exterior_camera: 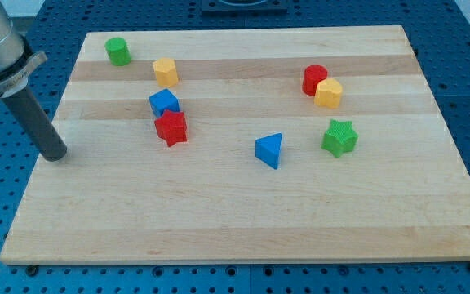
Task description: Move the arm to the center left of the board
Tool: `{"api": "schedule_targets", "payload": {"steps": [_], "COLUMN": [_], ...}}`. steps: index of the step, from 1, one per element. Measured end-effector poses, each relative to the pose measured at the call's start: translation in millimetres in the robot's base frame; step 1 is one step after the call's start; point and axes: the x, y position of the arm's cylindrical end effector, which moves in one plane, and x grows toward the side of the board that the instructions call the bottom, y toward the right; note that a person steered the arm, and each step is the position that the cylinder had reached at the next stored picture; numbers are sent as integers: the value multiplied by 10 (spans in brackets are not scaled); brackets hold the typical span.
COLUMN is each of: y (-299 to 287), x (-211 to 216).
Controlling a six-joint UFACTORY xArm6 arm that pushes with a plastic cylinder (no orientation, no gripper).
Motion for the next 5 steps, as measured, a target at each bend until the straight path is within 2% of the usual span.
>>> {"api": "schedule_targets", "payload": {"steps": [5], "y": [-286], "x": [-164]}}
